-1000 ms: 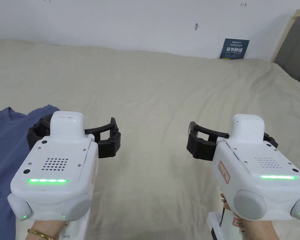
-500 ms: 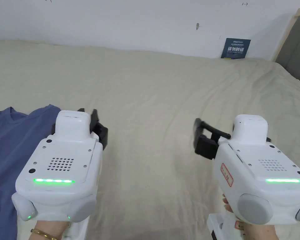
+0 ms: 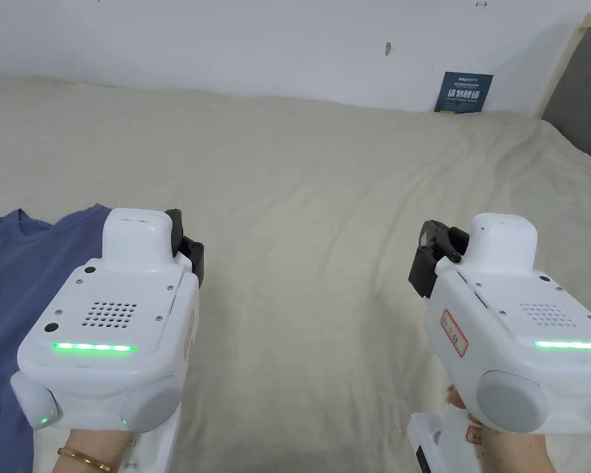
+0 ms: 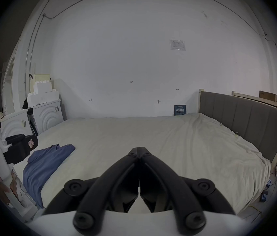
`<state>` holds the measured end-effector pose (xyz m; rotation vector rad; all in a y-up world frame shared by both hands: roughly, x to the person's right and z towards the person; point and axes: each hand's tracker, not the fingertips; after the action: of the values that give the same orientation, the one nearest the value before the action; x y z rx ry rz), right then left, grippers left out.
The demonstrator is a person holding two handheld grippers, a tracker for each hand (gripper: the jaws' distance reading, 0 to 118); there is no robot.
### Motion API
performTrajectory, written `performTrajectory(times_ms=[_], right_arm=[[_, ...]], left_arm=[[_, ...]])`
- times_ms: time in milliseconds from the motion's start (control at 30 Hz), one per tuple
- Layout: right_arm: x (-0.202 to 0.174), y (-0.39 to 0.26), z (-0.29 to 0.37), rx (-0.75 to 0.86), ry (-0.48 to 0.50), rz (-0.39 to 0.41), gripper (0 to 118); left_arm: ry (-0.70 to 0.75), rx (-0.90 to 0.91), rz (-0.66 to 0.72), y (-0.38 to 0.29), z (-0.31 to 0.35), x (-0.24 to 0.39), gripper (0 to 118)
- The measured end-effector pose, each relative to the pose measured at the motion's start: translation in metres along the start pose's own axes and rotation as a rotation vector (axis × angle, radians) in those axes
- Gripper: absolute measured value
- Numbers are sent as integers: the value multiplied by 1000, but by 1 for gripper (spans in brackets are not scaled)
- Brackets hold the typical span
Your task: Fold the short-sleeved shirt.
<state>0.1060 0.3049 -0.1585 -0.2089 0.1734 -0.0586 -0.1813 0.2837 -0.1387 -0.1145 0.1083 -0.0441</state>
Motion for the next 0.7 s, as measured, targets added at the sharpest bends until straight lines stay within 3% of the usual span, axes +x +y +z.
performTrajectory(times_ms=[700], right_arm=[[-6, 2, -2, -15, 1, 4, 2]], left_arm=[[3, -6, 2, 1, -2, -3, 0]])
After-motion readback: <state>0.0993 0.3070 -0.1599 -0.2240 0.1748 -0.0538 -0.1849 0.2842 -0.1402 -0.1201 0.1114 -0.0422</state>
